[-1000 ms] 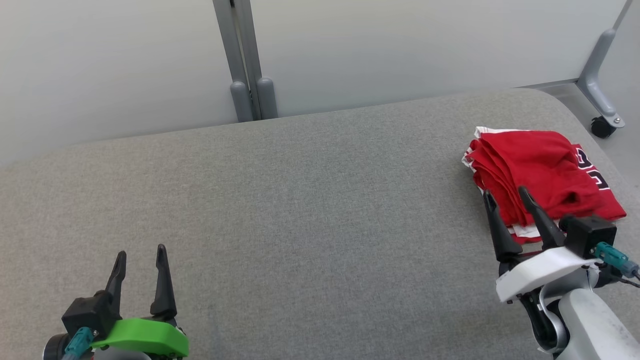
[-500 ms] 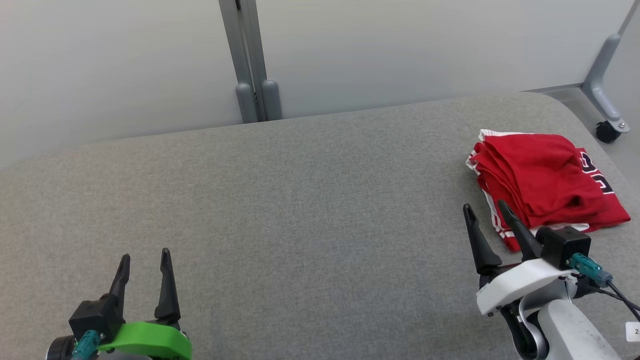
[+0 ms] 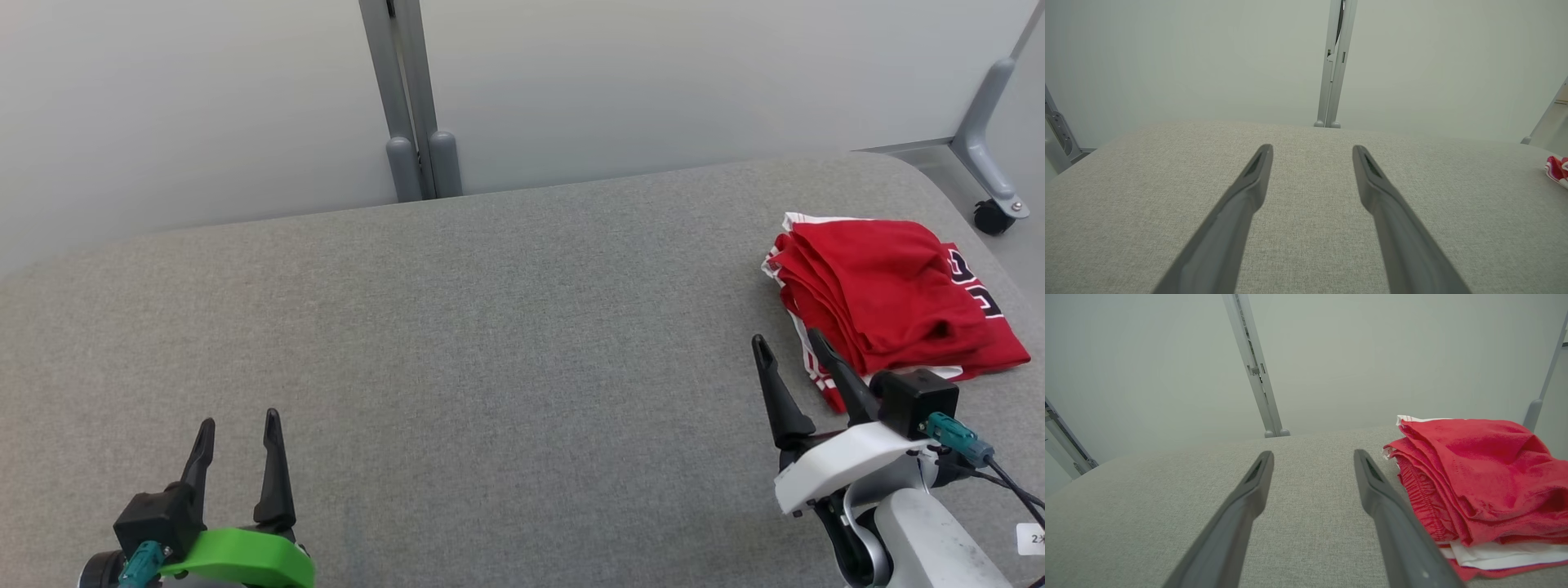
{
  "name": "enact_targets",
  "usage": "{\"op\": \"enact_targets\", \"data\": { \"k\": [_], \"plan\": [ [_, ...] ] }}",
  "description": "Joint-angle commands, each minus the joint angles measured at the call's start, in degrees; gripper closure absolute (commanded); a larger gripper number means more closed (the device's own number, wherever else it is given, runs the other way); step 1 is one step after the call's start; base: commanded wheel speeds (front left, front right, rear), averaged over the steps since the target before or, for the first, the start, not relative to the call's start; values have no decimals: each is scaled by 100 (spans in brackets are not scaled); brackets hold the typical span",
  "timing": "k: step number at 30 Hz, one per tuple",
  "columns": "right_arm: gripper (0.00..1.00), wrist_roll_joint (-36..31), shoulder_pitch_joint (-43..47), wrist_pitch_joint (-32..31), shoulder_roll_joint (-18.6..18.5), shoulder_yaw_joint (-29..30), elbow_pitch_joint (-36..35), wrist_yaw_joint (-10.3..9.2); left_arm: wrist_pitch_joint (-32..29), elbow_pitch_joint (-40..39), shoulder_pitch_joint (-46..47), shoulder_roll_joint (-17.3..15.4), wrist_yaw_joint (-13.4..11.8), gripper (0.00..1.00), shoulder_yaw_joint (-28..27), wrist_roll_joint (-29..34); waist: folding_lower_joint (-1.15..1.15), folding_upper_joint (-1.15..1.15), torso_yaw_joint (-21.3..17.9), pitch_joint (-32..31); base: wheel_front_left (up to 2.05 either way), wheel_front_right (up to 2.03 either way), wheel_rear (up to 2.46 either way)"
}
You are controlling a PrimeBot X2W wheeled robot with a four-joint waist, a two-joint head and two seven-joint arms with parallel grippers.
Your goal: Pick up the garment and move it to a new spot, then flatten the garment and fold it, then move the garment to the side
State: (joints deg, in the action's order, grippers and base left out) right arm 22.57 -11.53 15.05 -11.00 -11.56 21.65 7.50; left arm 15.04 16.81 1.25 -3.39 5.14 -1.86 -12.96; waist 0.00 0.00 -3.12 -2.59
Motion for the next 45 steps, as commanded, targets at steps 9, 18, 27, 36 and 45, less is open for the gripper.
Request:
{"op": "enact_targets", "data": {
  "k": [9, 18, 27, 36, 45],
  "plan": [
    [100, 214, 116, -79, 82, 37, 124, 0, -137, 237, 3, 52, 45, 100, -67, -247, 0, 0, 3, 2, 0, 0, 0],
    [100, 1051, 166, -341, 172, 263, 5, 0, -389, 161, 63, 51, 70, 100, -113, -1211, 0, 0, 26, 22, 0, 0, 0],
    [100, 1787, 211, -562, 250, 454, -99, 0, -588, 81, 109, 49, 93, 100, -138, -2048, 0, 0, 48, 42, 0, 0, 0],
    [100, 2466, 253, -769, 324, 632, -191, 0, -789, 26, 169, 47, 111, 100, -178, -2820, 0, 0, 70, 62, 0, 0, 0],
    [100, 3083, 294, -960, 388, 795, -275, 0, -976, -19, 224, 46, 132, 100, -219, -3520, 0, 0, 93, 82, 0, 0, 0]
  ]
}}
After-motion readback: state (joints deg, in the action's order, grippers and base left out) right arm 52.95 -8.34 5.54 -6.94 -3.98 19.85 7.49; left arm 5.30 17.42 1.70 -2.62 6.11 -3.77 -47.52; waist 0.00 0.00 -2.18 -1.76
